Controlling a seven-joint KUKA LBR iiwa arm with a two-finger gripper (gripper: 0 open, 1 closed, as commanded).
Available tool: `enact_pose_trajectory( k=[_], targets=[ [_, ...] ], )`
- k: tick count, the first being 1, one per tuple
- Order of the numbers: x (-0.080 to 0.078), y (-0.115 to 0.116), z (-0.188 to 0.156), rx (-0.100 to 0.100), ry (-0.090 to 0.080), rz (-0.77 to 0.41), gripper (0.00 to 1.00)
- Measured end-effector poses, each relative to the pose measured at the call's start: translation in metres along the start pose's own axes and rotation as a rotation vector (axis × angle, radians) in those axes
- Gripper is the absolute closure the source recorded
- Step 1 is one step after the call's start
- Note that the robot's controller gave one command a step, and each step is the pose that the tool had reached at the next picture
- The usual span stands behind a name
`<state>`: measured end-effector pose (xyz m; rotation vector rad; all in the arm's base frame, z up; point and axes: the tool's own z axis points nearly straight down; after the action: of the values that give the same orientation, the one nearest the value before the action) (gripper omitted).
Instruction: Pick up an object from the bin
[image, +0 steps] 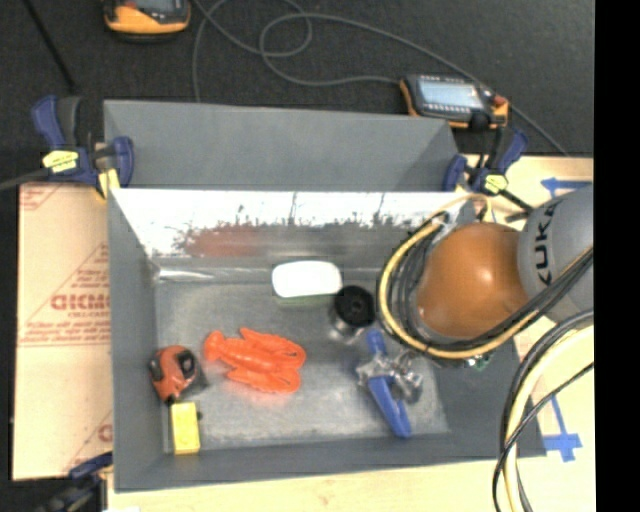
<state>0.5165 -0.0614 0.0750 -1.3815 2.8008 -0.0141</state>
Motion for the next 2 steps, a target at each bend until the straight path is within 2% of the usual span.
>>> enact_pose_trajectory(
  k=[1, 2],
  targets=[
    [0.007, 0.004, -0.051, -0.016, 0.01, -0.012, 1.0],
    [0.008, -0.006, -0.062, -0.003, 0.004, -0.017, 1.0]
  ],
)
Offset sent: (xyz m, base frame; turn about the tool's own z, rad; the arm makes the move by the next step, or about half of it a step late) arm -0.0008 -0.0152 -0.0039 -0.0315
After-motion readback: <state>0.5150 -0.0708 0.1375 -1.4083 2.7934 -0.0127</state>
